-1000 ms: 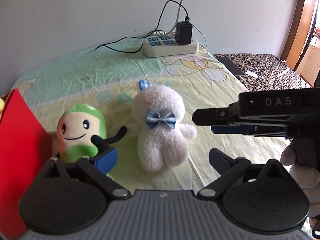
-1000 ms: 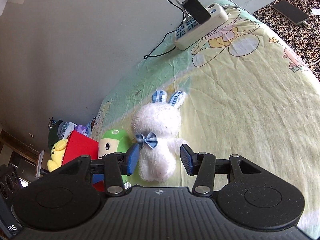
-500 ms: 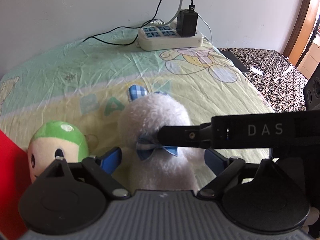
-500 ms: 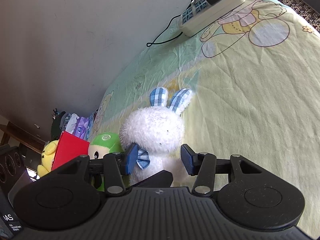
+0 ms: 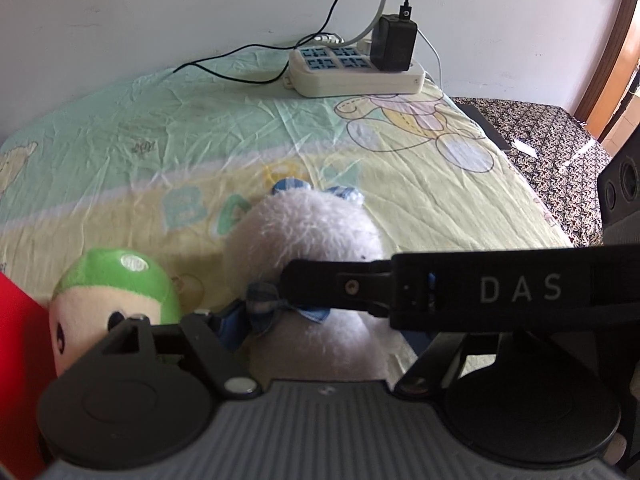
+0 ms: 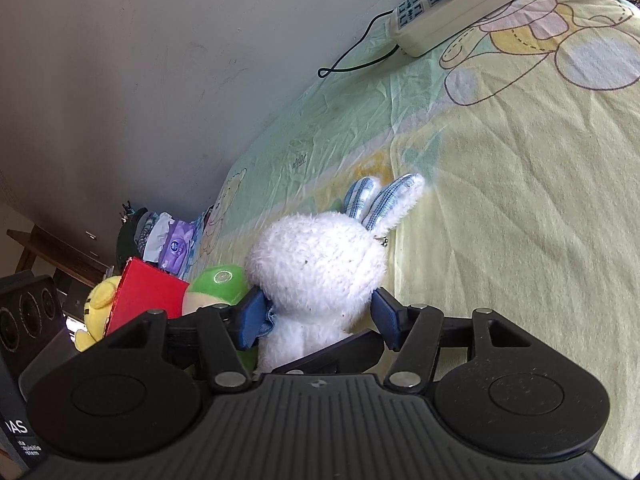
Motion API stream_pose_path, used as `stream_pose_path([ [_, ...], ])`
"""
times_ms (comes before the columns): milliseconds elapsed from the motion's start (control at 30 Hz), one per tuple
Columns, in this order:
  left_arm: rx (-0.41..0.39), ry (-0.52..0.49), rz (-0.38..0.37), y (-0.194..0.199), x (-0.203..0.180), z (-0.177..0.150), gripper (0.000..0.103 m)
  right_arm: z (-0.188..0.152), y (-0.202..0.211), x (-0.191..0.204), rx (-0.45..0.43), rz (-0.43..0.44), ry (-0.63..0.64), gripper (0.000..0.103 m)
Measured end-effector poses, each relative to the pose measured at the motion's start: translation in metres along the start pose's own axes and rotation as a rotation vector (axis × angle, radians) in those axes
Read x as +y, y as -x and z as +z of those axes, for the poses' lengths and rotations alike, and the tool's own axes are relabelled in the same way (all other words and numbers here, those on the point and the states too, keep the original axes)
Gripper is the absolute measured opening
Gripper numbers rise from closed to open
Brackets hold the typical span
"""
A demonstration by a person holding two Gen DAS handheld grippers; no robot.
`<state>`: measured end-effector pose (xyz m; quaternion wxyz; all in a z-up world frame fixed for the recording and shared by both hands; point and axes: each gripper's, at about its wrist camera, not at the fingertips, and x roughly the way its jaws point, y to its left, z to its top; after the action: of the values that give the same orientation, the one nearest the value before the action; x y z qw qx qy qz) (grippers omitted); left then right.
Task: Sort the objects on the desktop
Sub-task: 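Close the right gripper around the white bear's body, then lift the white bear with the right gripper and carry it over the red box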
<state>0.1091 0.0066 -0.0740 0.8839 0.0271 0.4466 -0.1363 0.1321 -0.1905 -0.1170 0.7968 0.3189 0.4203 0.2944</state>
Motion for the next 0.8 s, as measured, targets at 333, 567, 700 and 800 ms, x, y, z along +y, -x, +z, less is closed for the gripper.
stream_pose_path([
  [333,-0.013,-0.046,-0.060,0.032,-0.028,-0.020,0.075,-0.019,0.038,0.009,0.031,-0.037,-0.001,0.054],
  [567,-0.028,-0.062,-0.092,0.064,-0.044,-0.046,0.075,-0.042,0.070,0.023,0.038,-0.061,-0.017,0.053],
  [700,-0.023,-0.068,-0.103,0.081,-0.046,-0.064,0.075,-0.059,0.079,0.036,0.063,-0.076,-0.008,0.053],
  [800,-0.023,-0.072,-0.105,0.096,-0.043,-0.077,0.075,-0.073,0.082,0.048,0.072,-0.081,-0.004,0.053],
])
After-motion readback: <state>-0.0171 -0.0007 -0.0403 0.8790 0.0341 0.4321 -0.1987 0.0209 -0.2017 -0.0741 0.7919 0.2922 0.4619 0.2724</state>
